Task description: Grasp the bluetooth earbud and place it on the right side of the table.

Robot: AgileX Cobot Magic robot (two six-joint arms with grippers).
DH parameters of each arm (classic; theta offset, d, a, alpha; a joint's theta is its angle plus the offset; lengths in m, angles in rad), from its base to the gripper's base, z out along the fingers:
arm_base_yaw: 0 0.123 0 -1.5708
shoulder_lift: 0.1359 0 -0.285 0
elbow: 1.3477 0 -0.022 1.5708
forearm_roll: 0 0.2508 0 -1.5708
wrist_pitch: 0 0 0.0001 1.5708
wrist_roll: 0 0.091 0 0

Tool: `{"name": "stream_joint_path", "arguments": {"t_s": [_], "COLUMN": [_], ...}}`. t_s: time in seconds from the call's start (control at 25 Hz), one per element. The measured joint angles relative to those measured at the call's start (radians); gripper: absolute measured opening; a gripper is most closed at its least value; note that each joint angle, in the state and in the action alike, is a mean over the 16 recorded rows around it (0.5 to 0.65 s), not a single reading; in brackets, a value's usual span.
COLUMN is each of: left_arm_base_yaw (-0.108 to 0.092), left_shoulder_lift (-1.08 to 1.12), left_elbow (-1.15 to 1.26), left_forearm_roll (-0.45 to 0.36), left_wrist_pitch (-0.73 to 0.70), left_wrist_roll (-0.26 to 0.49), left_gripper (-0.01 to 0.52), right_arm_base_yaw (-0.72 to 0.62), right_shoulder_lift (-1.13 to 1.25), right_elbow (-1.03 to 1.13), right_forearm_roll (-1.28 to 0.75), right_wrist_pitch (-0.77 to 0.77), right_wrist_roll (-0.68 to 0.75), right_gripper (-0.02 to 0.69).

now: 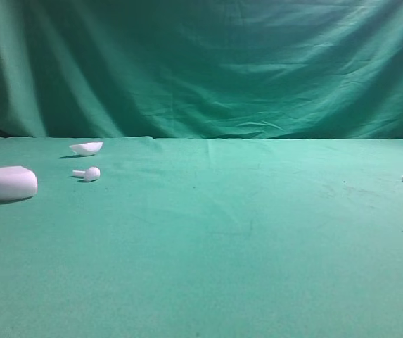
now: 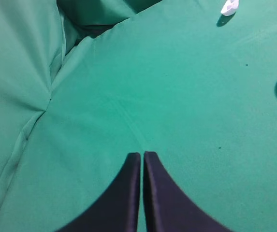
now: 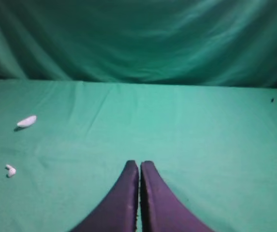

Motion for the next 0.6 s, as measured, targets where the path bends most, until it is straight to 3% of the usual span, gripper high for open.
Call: {"name": "stream_joint_path", "arguments": {"t_s": [0.6], "left_arm_base_yaw": [0.000], "left_shoulder_lift": [0.000], "left_elbow": [0.000], "left_forearm_roll": [0.000], "left_wrist_pitch": [0.000], "left_wrist_roll": [0.000], "left_gripper": [0.000], "right_arm_base_yaw": [-0.006], "right_shoulder_lift": [-0.201], "right_elbow": [0.143], "right_forearm_roll": [-0.033], "right_wrist_pitch": [-0.123], "right_wrist_roll": [-0.026], "right_gripper": [0.000]}}
